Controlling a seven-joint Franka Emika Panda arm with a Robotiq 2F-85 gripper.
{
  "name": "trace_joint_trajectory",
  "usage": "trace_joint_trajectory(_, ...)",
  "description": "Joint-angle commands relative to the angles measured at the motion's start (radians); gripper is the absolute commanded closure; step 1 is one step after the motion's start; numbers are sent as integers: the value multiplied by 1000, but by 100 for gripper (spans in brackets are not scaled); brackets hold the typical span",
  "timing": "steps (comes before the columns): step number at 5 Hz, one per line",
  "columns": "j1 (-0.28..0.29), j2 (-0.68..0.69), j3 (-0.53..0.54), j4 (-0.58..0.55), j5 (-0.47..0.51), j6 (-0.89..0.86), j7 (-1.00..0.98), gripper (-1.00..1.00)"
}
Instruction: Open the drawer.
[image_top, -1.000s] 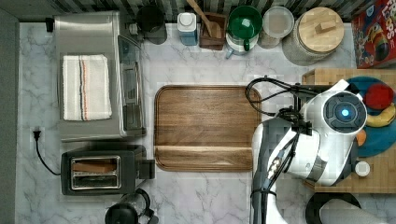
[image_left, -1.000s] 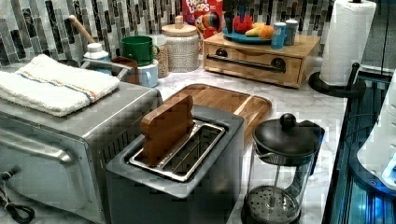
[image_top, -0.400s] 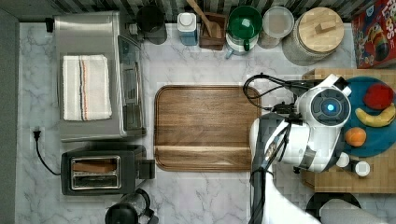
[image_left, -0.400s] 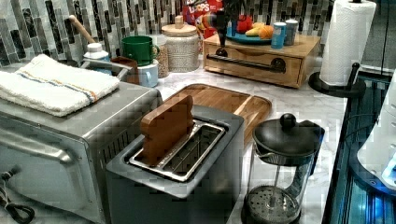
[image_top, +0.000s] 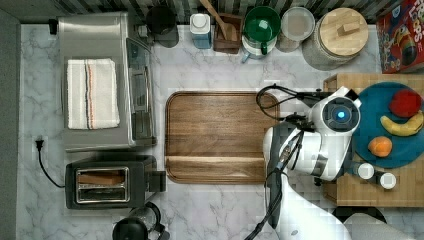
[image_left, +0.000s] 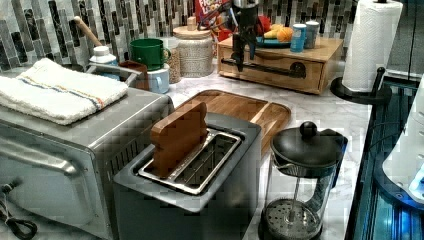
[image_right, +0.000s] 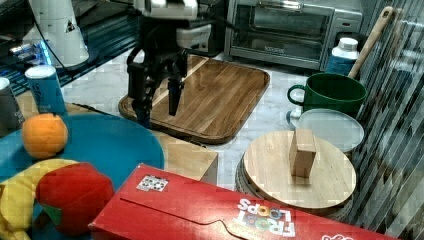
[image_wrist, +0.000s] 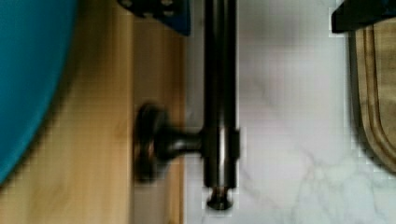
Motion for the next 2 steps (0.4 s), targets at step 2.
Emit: trace_joint_trajectory(2,9,54,16,86,4,-59,32,-100)
